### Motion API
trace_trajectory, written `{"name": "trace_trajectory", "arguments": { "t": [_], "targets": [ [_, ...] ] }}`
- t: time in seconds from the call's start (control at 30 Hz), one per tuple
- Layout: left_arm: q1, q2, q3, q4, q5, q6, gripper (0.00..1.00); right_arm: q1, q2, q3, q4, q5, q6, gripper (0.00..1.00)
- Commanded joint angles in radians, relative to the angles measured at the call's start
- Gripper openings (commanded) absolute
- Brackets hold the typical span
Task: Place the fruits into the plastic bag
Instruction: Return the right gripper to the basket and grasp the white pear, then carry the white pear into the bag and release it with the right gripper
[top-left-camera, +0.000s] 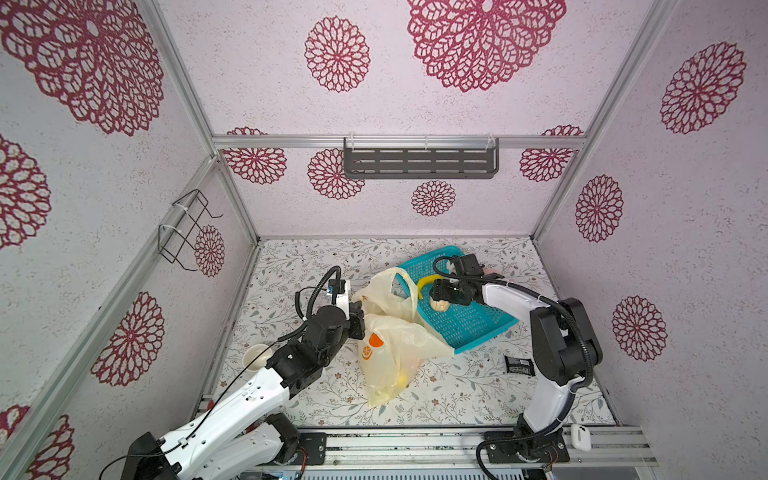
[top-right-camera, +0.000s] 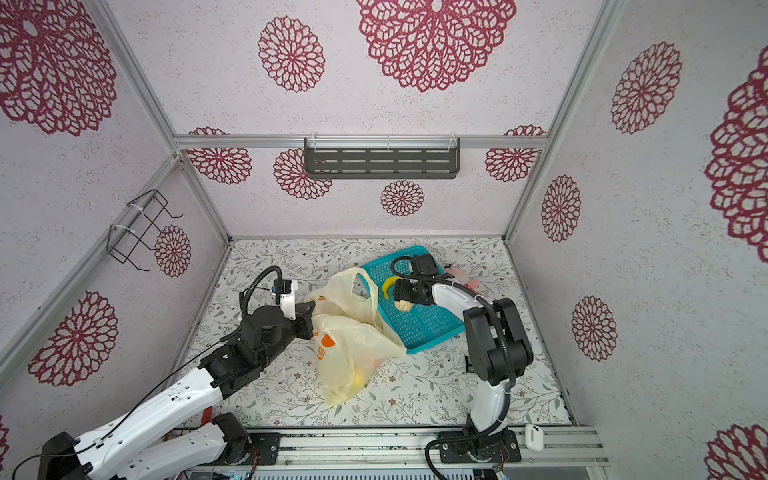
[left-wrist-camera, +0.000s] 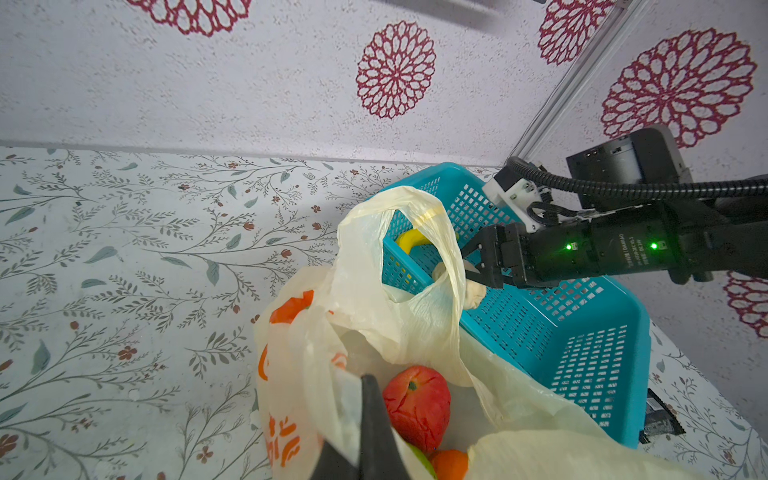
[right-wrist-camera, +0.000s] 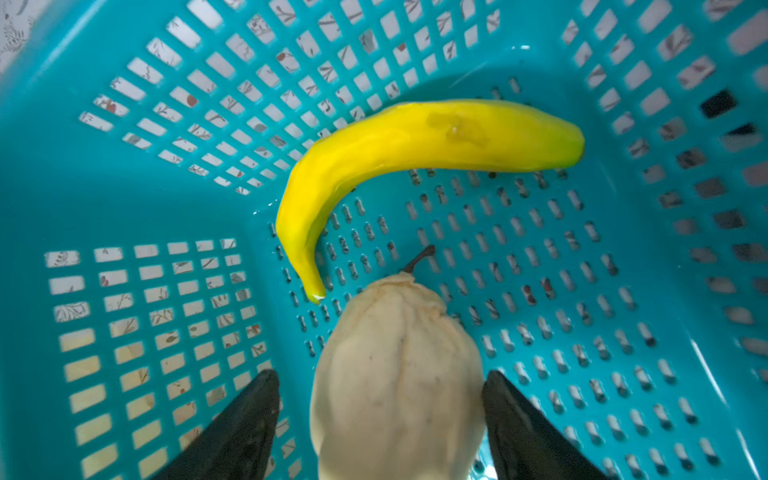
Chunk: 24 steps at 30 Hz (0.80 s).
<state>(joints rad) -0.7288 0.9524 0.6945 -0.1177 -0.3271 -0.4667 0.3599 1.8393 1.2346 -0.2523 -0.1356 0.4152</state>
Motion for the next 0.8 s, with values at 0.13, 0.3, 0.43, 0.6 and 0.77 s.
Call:
{"name": "trace_trajectory", "arguments": {
  "t": [0.13, 0.3, 0.43, 0.6, 0.77],
  "targets": [
    [-0.009, -0.005, -0.012, 0.020, -0.010, 0.023, 0.00, 0.002, 0.002, -0.018, 0.040, -0.040, 0.031, 0.66],
    [-0.009, -0.001, -0.005, 0.020, -0.018, 0.040, 0.00, 0.002, -0.076, -0.047, 0.064, -0.036, 0.034, 0.50],
    [-0.009, 0.006, 0.000, 0.020, -0.017, 0.043, 0.00, 0.005, -0.221, -0.083, 0.061, -0.032, 0.012, 0.49],
    [-0.009, 0.017, 0.000, 0.023, -0.006, 0.036, 0.00, 0.019, -0.412, -0.140, 0.067, -0.126, -0.039, 0.49],
    [-0.009, 0.031, 0.002, 0.036, 0.004, 0.031, 0.00, 0.080, -0.534, -0.227, 0.074, -0.268, -0.071, 0.49]
  ]
}}
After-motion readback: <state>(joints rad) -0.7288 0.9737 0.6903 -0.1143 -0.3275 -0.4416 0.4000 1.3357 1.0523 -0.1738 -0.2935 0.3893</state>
